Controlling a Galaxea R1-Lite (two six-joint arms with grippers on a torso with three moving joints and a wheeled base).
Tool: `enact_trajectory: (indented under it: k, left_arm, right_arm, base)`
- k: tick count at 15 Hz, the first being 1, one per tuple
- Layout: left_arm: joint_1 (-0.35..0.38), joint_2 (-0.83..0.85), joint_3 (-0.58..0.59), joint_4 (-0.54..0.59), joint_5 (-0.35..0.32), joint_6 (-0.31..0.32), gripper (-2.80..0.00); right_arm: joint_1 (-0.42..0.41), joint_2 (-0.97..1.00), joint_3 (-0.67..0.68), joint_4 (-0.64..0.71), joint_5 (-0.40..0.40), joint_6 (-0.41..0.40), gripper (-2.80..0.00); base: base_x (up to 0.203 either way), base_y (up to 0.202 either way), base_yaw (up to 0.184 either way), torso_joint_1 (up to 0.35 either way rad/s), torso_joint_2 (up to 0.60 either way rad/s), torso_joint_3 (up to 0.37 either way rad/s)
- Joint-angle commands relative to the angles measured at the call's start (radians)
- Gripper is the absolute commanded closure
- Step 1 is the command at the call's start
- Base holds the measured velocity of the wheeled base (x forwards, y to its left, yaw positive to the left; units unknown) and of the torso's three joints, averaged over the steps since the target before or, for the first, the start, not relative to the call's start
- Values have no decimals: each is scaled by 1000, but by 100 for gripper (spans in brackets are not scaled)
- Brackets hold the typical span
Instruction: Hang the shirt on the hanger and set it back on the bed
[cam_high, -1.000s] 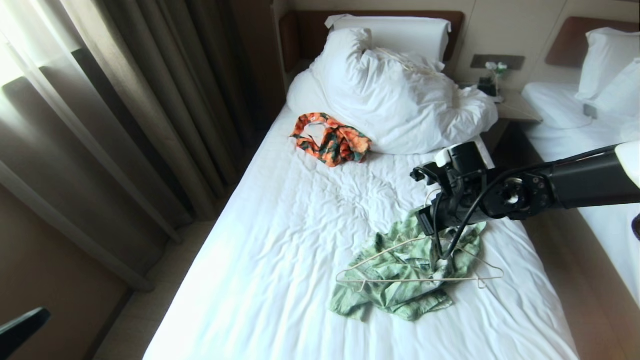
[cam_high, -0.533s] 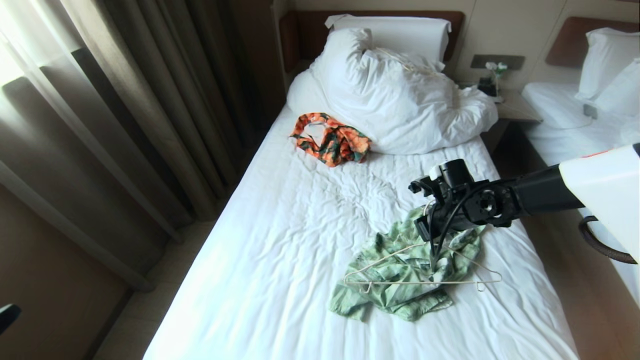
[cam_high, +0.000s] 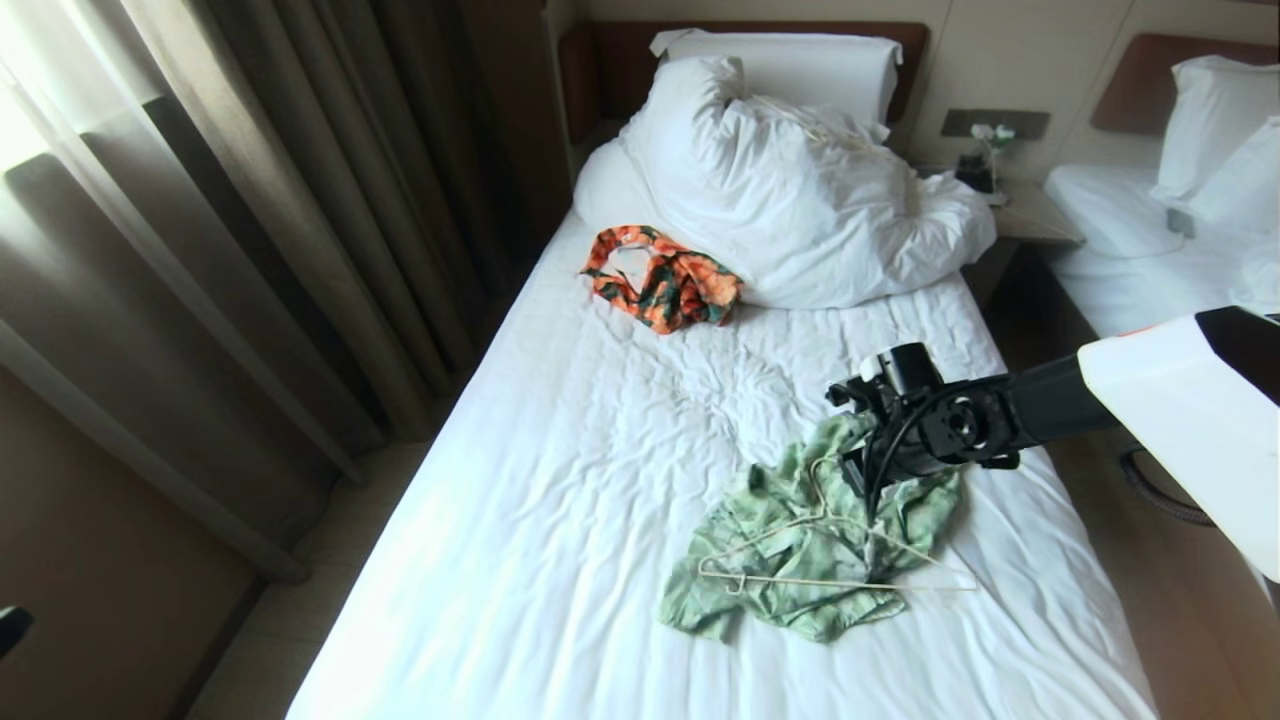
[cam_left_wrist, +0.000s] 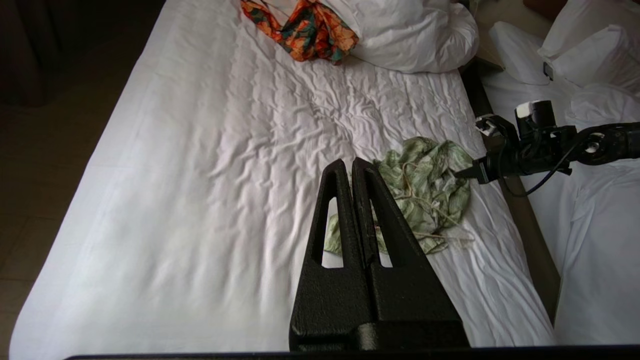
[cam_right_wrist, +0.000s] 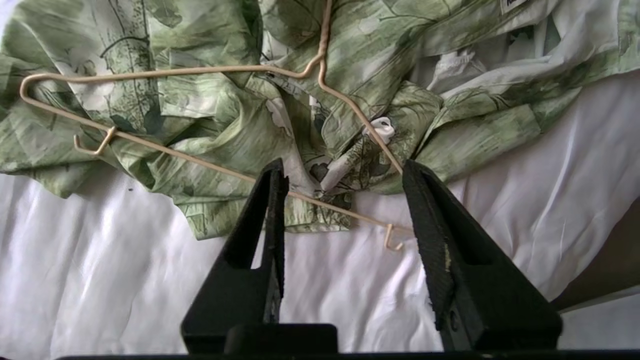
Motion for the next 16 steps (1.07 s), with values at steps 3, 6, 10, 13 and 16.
enact_trajectory:
  k: [3, 6, 10, 13, 16]
  left_arm:
    - [31, -28, -12, 7, 2, -2, 0]
    - [51, -30, -18, 9, 1, -2, 0]
    - [87, -4, -38, 2, 3, 0, 0]
    - [163, -15, -37, 0, 19, 3, 0]
    - [232, -67, -44, 15, 30, 12, 0]
  right_arm:
    - [5, -86, 89, -3, -20, 0, -280]
    - [11, -176, 150, -4, -31, 1, 0]
    - [30, -328, 209, 3, -36, 67, 0]
    - [22, -475, 240, 6, -70, 157, 0]
    - [20, -699, 251, 51, -88, 245, 0]
  base:
    - [0, 0, 0, 0, 0, 0]
    - [0, 0, 0, 0, 0, 0]
    - [0, 0, 0, 0, 0, 0]
    - [0, 0, 0, 0, 0, 0]
    - [0, 0, 0, 0, 0, 0]
